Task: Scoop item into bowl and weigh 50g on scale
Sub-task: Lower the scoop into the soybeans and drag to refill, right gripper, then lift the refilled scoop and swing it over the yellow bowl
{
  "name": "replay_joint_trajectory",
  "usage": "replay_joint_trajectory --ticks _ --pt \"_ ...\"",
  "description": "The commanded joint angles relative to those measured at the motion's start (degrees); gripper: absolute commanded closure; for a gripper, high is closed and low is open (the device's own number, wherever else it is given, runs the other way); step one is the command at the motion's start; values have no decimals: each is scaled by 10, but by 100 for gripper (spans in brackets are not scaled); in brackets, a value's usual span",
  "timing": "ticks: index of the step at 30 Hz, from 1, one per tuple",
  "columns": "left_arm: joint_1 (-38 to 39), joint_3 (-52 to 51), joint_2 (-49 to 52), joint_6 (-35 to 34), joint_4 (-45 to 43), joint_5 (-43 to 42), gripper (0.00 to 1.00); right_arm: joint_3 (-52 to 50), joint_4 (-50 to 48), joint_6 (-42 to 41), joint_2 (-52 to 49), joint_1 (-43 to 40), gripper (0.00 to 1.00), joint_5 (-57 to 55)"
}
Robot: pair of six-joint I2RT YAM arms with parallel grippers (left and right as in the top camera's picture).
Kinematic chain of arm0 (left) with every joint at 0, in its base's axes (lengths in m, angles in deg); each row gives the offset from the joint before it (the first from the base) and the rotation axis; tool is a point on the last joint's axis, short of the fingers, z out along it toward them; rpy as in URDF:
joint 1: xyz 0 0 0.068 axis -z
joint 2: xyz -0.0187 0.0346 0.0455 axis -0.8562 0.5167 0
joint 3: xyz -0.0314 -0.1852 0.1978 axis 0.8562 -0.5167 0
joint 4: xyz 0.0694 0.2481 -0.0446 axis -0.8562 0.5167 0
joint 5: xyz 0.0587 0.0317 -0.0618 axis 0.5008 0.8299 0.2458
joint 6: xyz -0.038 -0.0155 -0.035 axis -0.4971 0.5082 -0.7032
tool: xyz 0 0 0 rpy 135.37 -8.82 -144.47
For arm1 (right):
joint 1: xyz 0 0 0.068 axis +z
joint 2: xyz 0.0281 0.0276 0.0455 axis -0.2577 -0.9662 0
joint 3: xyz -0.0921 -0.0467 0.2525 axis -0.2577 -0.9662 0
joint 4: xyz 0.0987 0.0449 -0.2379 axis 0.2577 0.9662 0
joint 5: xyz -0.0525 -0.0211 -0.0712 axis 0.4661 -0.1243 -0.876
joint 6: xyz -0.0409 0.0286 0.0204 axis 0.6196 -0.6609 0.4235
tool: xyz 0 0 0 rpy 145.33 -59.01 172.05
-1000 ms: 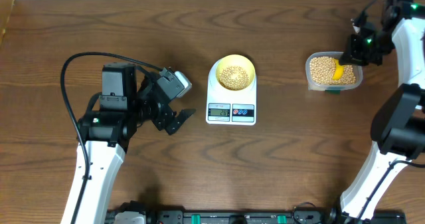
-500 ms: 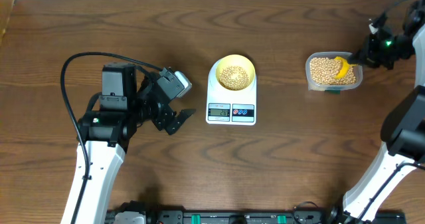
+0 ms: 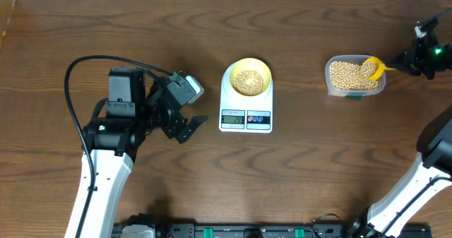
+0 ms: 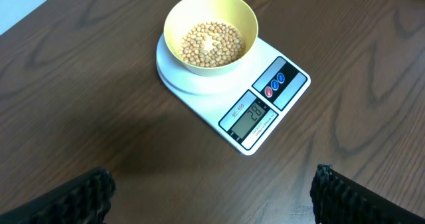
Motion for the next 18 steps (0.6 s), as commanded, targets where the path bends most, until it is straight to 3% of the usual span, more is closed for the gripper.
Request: replay_joint_trajectory --ticks 1,18 --pt "-3 10 2 4 0 -3 4 -2 3 15 2 -12 99 61" --pt "-3 10 2 4 0 -3 4 -2 43 26 2 -24 99 94"
